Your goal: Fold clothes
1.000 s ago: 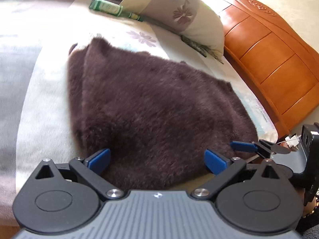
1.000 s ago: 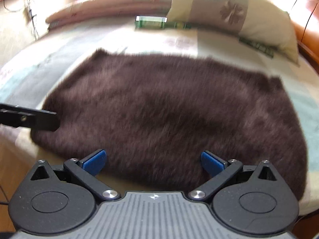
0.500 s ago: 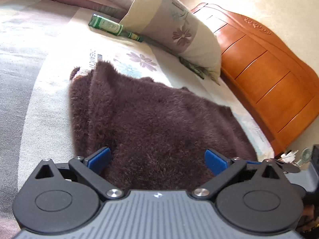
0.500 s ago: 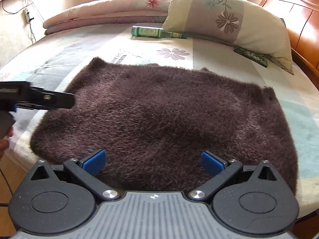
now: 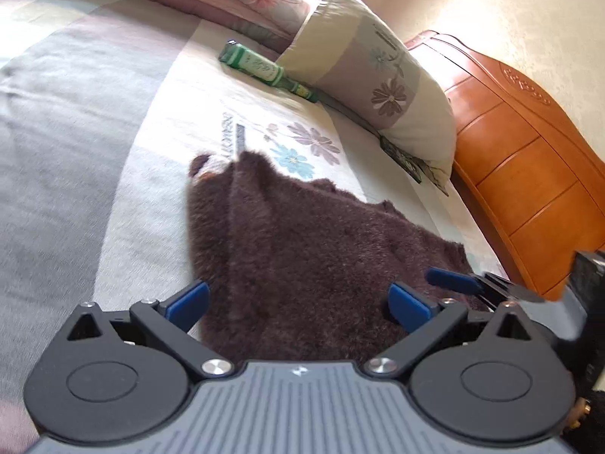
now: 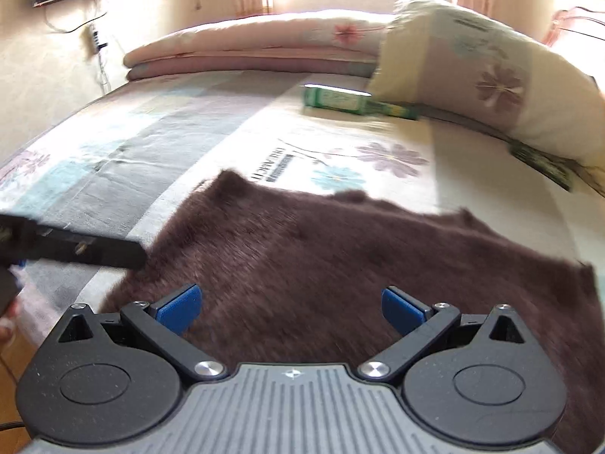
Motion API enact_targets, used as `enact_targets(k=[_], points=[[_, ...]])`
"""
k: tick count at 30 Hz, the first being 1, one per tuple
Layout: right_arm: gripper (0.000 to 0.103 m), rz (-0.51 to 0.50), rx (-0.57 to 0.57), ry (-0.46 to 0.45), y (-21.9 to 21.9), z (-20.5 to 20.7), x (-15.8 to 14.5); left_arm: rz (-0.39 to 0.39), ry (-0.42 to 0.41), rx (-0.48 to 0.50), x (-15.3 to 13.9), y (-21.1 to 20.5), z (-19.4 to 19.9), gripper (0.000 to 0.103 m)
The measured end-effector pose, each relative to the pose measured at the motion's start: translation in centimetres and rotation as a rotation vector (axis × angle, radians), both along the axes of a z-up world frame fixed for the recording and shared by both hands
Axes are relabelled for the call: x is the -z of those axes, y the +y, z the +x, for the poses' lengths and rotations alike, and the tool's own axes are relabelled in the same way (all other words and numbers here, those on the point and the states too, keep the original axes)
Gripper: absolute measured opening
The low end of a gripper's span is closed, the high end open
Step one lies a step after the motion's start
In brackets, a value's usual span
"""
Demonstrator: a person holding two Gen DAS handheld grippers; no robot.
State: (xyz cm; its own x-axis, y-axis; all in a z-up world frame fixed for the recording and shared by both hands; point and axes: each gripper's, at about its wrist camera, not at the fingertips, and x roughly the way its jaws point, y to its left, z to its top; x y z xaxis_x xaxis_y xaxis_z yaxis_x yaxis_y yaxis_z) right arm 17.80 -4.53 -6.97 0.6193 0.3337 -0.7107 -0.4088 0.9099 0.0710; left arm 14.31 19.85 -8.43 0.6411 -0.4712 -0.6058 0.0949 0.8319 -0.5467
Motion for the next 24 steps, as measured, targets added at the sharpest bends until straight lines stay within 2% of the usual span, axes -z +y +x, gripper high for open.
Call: enact_targets(k=[2,5,9,11,14,16,18,22,24], points=[[0.103,-0.004,-0.011,0.034,0.7,1.1,1.2,0.0,0.016,-0.026,0.4,0.7,-0.1,0.101],[0.103,-0.005,-0.008,0.013,0.6,0.6,2.8,0.006,0.035,-0.063,0.9,1.8,-0.2,0.101],[0.103,-0.013,-0.02,0.018,1.0,0.6,1.9,0.012,0.026,-0.093,0.7,2.5,-0.2,0.101],[0.103,0.047,-0.042,0.004,1.3,1.0,0.9,0.012,0.021,-0.1,0.5,2.7,-0.3,0.101],[0.103,0.094,-0.07,0.032,2.2,2.7,0.9,0.008,0.017,-0.103,0.3,2.7,-0.4,0.101],[0.103,0.066,-0.054,0.06,3.0,4.5,2.3,0.016,0.02,-0.098,0.2,2.6,-0.5,0.101],[0.103,0.013,-0.076,0.028,3.8,5.4,3.0,0.025,0.018,-0.101,0.0,2.8,-0.7,0.101],[0.103,-0.046,-0.098,0.026,4.4,5.7,1.6,0.03,0.016,-0.111,-0.1,3.0,-0.8,0.101],[0.103,-0.057,-0.087,-0.025,3.4,4.5,0.6,0.029,0.016,-0.108,-0.1,2.8,-0.6,0.101]])
